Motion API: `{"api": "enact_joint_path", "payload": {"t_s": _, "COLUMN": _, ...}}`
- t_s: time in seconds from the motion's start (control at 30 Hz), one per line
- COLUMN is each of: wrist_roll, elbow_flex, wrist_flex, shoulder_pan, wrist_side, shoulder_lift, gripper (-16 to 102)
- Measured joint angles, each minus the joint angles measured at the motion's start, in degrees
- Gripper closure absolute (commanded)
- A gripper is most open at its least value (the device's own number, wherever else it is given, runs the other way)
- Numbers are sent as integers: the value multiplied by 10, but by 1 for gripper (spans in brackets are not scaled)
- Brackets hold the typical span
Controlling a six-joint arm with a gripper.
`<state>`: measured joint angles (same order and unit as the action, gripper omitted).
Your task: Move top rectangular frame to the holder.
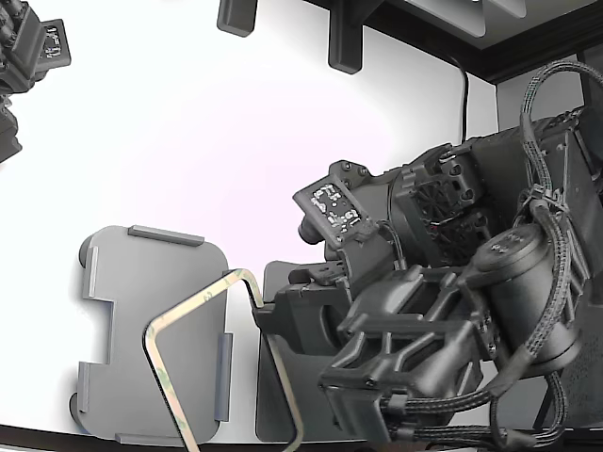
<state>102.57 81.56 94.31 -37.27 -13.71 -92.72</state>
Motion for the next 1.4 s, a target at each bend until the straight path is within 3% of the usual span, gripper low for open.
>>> {"api": "enact_joint_path", "payload": {"t_s": 0.37, "wrist_roll": 287, "elbow_flex": -42, "wrist_flex": 0, "shoulder_pan": -9, "wrist_side": -8, "shoulder_lift": 86, "gripper": 97}}
{"api": "enact_joint_path", "payload": {"t_s": 0.97, "wrist_roll": 207, "elbow_flex": -61, "wrist_flex": 0, "shoulder_pan": 76, "wrist_side": 53, "shoulder_lift": 95, "gripper": 97}}
{"api": "enact_joint_path", "payload": {"t_s": 1.4, "wrist_roll": 220, "elbow_flex": -52, "wrist_flex": 0, "shoulder_pan": 76, "wrist_side": 76, "shoulder_lift": 120, "gripper": 97}}
